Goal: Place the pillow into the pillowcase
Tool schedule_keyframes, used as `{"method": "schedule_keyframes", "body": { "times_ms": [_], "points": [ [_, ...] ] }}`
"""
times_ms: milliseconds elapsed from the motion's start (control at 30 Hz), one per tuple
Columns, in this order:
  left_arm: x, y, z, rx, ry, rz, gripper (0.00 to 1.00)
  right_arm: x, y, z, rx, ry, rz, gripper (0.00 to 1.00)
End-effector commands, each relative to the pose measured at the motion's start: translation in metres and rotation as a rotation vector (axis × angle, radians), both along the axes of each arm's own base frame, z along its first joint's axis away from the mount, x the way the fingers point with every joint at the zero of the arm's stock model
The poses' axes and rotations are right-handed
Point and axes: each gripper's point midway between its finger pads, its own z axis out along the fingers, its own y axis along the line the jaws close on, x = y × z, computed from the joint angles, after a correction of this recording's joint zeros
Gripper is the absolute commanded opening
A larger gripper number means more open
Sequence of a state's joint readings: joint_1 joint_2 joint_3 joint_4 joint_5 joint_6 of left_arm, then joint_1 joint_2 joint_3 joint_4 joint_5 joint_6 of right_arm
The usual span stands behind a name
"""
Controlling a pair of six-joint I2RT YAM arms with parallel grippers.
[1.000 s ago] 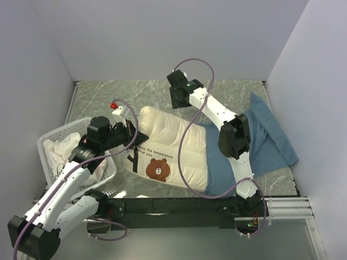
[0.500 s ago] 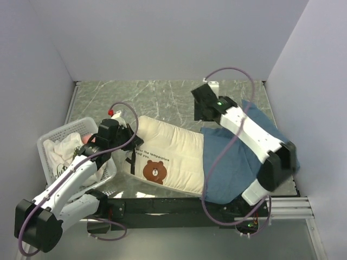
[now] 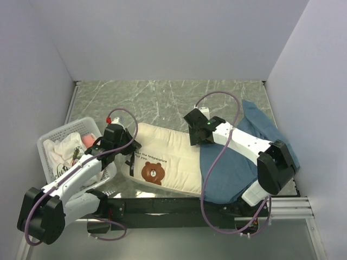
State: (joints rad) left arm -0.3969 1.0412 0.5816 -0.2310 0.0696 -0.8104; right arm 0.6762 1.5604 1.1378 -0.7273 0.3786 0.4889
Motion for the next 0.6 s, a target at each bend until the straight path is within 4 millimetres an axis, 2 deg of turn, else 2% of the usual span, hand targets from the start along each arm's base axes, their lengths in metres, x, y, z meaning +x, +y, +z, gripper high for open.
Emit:
{"method": "schedule_keyframes", "body": {
  "times_ms": [0, 33, 100, 133, 167, 200, 233, 300, 333, 367, 400, 433, 467, 500, 533, 567],
  "points": [
    [0.014, 0.000, 0.012, -0.035, -0.076, 0.047, 0.01, 0.006, -0.017, -0.004, -0.081, -0.047, -0.089, 0.61],
    [0.013, 0.001, 0.012, -0.034, -0.078, 0.049, 0.01, 0.009, -0.027, 0.000, -0.128, -0.067, -0.113, 0.46],
    [0.011, 0.004, 0.015, -0.030, -0.088, 0.059, 0.01, 0.012, -0.031, 0.003, -0.163, -0.078, -0.132, 0.30],
    [0.011, 0.005, 0.015, -0.025, -0.090, 0.061, 0.01, 0.017, -0.030, 0.011, -0.169, -0.093, -0.138, 0.17],
    [0.011, 0.006, 0.018, -0.023, -0.096, 0.063, 0.01, 0.020, -0.029, 0.009, -0.182, -0.084, -0.136, 0.13],
    [0.010, 0.007, 0.017, -0.014, -0.090, 0.065, 0.01, 0.027, -0.022, 0.018, -0.171, -0.097, -0.129, 0.09],
    [0.009, 0.008, 0.018, -0.013, -0.091, 0.064, 0.01, 0.026, -0.017, 0.019, -0.182, -0.084, -0.113, 0.04],
    [0.007, 0.008, 0.019, -0.018, -0.098, 0.065, 0.01, 0.029, -0.001, 0.021, -0.174, -0.074, -0.076, 0.00],
    [0.008, 0.008, 0.021, -0.029, -0.105, 0.070, 0.01, 0.032, 0.018, 0.035, -0.141, -0.100, -0.043, 0.00],
    [0.007, 0.006, 0.020, -0.044, -0.108, 0.064, 0.01, 0.032, 0.034, 0.039, -0.119, -0.101, -0.015, 0.00],
    [0.007, 0.002, 0.024, -0.067, -0.126, 0.050, 0.01, 0.042, 0.057, 0.061, -0.066, -0.147, 0.014, 0.00],
    [0.009, -0.003, 0.029, -0.096, -0.153, 0.036, 0.01, 0.044, 0.071, 0.073, -0.046, -0.164, 0.035, 0.00],
    [0.009, -0.005, 0.031, -0.125, -0.150, 0.047, 0.01, 0.043, 0.096, 0.070, -0.051, -0.156, 0.079, 0.00],
    [0.012, -0.007, 0.035, -0.145, -0.164, 0.051, 0.01, 0.054, 0.128, 0.104, 0.043, -0.202, 0.117, 0.00],
    [0.014, -0.010, 0.041, -0.180, -0.178, 0.063, 0.01, 0.052, 0.147, 0.114, 0.062, -0.206, 0.153, 0.00],
    [0.020, -0.015, 0.055, -0.228, -0.233, 0.063, 0.01, 0.045, 0.177, 0.103, 0.054, -0.181, 0.209, 0.00]
  ]
}}
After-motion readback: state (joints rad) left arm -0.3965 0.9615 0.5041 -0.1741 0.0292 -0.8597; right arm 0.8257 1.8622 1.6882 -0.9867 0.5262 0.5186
